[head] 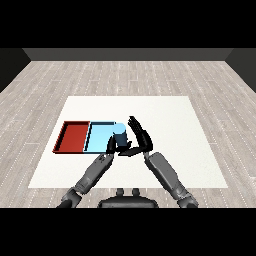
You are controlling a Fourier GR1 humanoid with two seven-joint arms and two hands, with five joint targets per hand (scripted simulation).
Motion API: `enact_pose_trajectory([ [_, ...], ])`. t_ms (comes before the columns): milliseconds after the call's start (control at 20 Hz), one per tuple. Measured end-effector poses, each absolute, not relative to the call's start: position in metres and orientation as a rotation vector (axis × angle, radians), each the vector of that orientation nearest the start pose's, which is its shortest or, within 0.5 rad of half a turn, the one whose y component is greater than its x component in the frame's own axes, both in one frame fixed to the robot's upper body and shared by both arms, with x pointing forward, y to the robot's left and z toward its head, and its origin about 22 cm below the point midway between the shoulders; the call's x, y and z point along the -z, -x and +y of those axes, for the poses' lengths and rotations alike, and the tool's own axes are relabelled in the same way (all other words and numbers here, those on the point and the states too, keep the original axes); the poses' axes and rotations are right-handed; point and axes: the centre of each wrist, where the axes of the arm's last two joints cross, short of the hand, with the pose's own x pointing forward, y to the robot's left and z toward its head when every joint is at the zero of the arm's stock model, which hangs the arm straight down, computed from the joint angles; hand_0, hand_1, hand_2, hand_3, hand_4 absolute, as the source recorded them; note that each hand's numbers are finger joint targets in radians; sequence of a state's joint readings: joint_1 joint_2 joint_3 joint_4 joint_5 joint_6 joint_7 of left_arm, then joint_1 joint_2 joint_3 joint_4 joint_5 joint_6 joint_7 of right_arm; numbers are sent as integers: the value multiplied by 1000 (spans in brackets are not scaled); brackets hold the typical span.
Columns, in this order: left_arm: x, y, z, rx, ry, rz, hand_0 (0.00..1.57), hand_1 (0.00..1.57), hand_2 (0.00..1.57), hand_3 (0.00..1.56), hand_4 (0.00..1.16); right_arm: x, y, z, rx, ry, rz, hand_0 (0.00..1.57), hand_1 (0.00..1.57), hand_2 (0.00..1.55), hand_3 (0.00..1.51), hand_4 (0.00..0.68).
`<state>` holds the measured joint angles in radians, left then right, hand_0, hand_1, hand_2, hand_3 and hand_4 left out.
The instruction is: Pick the blue can and put it in the blue box
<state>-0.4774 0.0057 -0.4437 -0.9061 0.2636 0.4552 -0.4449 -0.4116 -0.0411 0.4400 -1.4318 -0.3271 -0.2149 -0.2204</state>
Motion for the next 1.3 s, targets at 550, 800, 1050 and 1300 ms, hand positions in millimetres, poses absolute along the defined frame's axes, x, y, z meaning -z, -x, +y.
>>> enact_pose_trajectory([
  [550,51,-314,126,178,-74,-1730,1571,1571,1571,1494,1137,-72,-262,-171,28,-420,-1970,0,0,0,0,0],
  [800,48,-326,162,174,-159,-1698,1571,1571,1571,1492,1145,-74,-253,-209,98,-346,-2008,0,0,0,0,0],
  [1050,40,-345,204,128,-286,-1601,1571,1571,1571,1503,1086,-71,-244,-228,136,-286,-2003,0,0,0,0,0],
  [1300,44,-357,253,94,-392,-1463,1571,1571,1571,1508,1058,-66,-242,-231,148,-248,-1999,0,0,0,0,0],
])
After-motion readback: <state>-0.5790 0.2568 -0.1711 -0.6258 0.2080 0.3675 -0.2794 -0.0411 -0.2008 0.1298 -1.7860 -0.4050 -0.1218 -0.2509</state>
